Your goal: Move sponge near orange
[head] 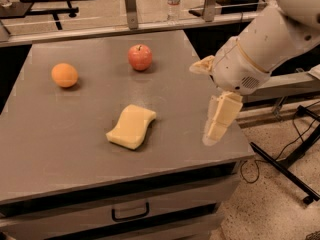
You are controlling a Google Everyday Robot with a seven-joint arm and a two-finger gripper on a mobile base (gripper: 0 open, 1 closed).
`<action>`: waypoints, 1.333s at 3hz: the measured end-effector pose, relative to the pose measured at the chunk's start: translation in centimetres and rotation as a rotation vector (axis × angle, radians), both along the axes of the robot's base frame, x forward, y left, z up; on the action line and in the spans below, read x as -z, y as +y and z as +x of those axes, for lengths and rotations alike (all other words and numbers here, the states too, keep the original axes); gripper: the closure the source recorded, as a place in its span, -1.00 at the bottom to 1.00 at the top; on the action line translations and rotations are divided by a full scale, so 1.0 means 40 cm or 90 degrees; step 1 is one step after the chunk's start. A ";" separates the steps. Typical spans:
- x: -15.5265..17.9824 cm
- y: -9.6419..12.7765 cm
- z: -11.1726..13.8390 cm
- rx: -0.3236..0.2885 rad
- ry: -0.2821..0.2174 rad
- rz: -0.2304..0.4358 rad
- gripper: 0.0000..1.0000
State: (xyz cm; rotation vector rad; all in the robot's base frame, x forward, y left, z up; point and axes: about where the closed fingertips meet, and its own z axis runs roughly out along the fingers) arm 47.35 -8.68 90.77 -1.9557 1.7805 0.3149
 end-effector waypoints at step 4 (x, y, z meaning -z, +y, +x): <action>0.145 0.301 0.080 -0.172 0.105 0.220 -1.00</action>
Offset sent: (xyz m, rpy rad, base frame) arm 0.0444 0.1050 -0.0494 0.3344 0.1285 0.2227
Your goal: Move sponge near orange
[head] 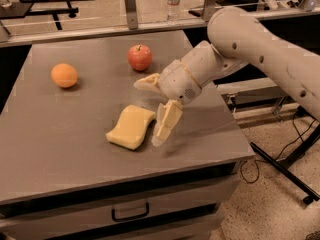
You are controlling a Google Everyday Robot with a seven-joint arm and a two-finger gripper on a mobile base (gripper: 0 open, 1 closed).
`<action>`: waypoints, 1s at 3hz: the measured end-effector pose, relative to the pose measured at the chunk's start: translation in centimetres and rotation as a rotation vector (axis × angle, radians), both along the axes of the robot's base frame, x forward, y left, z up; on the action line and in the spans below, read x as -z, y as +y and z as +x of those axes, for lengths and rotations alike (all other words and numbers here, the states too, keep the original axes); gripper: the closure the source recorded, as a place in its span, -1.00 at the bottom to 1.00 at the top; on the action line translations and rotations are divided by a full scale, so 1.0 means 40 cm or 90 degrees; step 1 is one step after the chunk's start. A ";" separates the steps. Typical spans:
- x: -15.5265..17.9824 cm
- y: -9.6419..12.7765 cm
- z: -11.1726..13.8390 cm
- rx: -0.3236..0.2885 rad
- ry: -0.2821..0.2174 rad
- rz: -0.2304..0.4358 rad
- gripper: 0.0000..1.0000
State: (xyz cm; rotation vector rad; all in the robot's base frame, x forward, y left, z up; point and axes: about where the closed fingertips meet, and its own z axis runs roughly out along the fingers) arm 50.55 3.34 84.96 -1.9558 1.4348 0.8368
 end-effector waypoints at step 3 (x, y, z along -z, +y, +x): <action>0.047 0.053 -0.040 -0.121 0.024 0.087 0.17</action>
Offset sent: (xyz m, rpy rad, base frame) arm -0.0179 0.0191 -0.0242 0.1648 0.0219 0.2233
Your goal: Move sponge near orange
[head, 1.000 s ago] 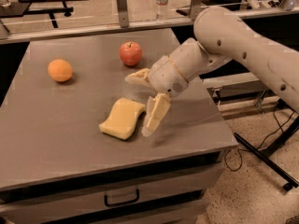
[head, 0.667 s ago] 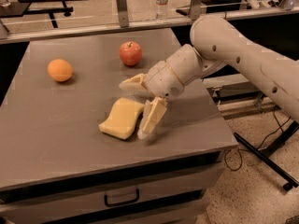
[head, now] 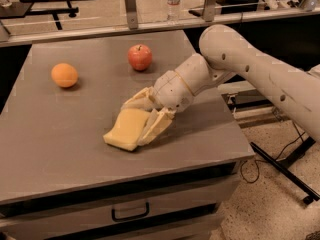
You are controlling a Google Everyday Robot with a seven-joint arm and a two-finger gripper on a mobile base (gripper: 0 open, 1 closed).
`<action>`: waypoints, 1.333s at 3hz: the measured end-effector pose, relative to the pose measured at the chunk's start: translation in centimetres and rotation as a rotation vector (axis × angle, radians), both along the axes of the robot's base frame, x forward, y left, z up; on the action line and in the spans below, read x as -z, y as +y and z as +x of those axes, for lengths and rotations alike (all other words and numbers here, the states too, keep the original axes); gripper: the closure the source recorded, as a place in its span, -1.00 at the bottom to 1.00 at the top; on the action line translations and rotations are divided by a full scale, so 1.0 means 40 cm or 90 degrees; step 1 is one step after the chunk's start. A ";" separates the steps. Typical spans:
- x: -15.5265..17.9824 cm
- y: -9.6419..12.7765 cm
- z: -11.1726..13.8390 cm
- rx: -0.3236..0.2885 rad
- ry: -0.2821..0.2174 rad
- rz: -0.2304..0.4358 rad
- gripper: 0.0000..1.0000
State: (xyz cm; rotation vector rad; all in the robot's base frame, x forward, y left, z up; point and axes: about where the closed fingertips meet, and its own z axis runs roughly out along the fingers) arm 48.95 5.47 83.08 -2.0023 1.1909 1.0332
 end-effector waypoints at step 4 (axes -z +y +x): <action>-0.141 0.030 0.066 0.157 0.045 0.027 1.00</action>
Offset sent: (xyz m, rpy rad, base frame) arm 0.0067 -0.0128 0.0727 0.1334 0.1308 -0.1044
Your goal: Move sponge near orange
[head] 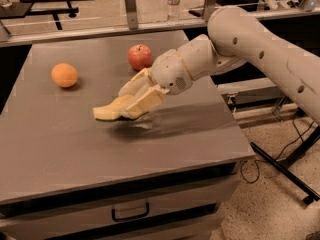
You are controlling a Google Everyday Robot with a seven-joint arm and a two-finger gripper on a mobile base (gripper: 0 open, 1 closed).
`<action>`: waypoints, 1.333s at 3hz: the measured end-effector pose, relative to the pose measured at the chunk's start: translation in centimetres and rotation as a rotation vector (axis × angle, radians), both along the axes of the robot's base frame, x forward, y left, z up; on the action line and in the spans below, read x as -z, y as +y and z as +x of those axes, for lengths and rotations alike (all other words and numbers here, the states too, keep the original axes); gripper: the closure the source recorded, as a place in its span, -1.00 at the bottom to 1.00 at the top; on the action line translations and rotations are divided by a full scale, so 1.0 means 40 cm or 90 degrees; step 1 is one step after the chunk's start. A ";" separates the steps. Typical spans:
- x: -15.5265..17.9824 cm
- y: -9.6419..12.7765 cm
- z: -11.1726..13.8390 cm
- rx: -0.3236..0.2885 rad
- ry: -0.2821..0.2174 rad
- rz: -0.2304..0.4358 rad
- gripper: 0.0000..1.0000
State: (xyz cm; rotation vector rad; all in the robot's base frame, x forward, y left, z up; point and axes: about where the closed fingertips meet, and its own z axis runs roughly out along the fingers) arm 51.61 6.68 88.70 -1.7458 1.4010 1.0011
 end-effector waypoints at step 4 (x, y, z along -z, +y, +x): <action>-0.031 0.146 0.177 0.210 -0.114 0.016 1.00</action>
Offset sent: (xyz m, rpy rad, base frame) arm 0.0741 0.0561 -0.0023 0.0211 -0.1275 -0.3368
